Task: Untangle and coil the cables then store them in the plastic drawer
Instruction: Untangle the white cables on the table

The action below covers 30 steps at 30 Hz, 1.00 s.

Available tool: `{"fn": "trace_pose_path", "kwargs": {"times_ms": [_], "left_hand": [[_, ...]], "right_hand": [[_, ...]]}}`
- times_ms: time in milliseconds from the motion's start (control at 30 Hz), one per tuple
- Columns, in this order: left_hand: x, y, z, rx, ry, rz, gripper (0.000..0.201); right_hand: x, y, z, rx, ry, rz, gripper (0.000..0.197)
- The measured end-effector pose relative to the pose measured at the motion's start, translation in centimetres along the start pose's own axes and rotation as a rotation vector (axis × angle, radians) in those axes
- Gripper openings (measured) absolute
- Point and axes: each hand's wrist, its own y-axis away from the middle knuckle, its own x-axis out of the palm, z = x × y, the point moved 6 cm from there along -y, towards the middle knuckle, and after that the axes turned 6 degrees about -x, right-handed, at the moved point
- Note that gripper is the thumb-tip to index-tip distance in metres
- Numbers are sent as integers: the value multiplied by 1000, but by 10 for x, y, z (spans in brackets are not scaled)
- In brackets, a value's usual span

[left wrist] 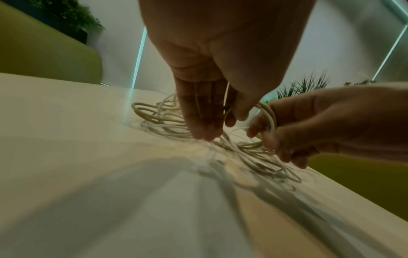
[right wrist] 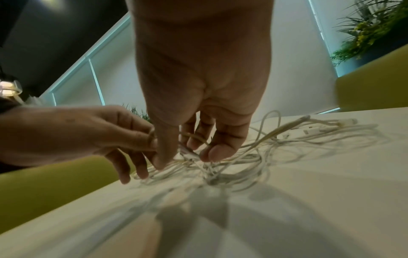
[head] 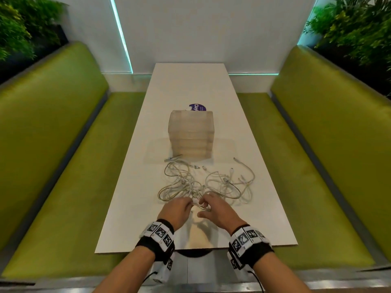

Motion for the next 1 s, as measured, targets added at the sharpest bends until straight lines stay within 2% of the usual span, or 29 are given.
{"fn": "trace_pose_path", "kwargs": {"times_ms": [67,167,267,367,467,600,633,700,767,833,900,967,1000], "left_hand": [[-3,4,-1,15,10,-39,24],[-10,9,-4,9,-43,-82,26],[-28,12,2,-67,-21,-148,25],[-47,11,21,-130,13,-187,25],[-57,8,42,-206,62,-187,24],[-51,7,50,-272,62,-126,23],[-47,8,47,-261,49,-80,27],[-42,12,34,-216,52,-16,66],[-47,14,13,-126,77,-56,96],[-52,16,-12,11,34,-108,102],[-55,19,-33,135,55,-84,101],[-57,21,-45,224,263,-10,95],[-59,23,-49,266,368,21,85]], "right_hand": [[2,-3,-4,11,55,-22,32],[-6,-8,-9,44,156,-168,25],[-22,-12,-28,143,316,-217,21],[-42,-13,-52,184,344,-235,17],[-52,-15,-52,48,217,-202,15],[-82,-11,-28,-147,-29,-332,14],[-88,-10,-21,-176,-49,-346,15],[-91,-10,-8,-204,-14,-312,18],[-88,-12,5,-196,59,-264,20],[-83,-13,18,-181,111,-251,22],[-77,-13,30,-168,132,-242,23],[-75,-11,37,-131,133,-228,24],[-75,-10,40,-115,119,-228,23]]}}
